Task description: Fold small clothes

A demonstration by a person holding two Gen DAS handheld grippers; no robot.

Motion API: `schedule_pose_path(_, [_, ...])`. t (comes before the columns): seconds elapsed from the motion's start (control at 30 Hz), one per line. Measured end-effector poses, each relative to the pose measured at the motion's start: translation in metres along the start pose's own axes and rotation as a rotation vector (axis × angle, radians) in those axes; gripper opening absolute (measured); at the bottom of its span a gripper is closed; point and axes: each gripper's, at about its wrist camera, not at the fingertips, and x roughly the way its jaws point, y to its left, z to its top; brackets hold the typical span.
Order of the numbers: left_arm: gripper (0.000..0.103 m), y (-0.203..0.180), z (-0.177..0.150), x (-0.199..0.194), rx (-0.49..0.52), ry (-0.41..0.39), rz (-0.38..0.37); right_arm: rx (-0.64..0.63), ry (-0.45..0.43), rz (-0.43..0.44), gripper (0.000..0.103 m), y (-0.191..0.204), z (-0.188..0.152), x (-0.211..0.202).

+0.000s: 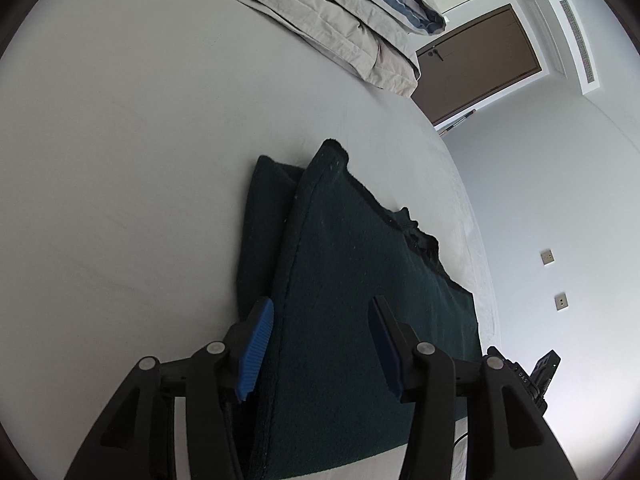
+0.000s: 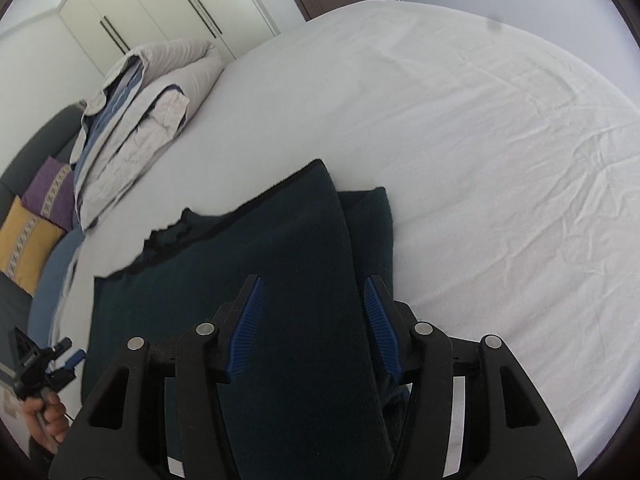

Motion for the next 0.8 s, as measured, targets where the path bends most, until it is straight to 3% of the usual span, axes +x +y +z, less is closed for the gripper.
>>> schedule_pose_path(0.27, [0.05, -0.003, -0.026, -0.008, 0.079, -0.016, 0.064, -0.103, -0.007, -0.071, 0.051, -0.006, -0.053, -0.044])
schedule_pose_path(0.37, [0.034, -0.002, -0.03, -0.008, 0.094, -0.011, 0.096, -0.11, 0.028, -0.095, 0.051, -0.014, -0.065, -0.041])
schedule_pose_path(0.43, [0.016, 0.0, -0.034, -0.006, 0.102, 0.003, 0.124, -0.11, 0.037, -0.109, 0.05, -0.02, -0.072, -0.04])
schedule_pose_path(0.6, [0.008, 0.002, -0.041, -0.005, 0.149, 0.003, 0.176, -0.093, 0.015, -0.134, 0.025, -0.03, -0.077, -0.045])
schedule_pose_path(0.8, [0.007, -0.004, -0.047, -0.004, 0.207, -0.01, 0.222, -0.087, 0.018, -0.149, 0.01, -0.034, -0.079, -0.05])
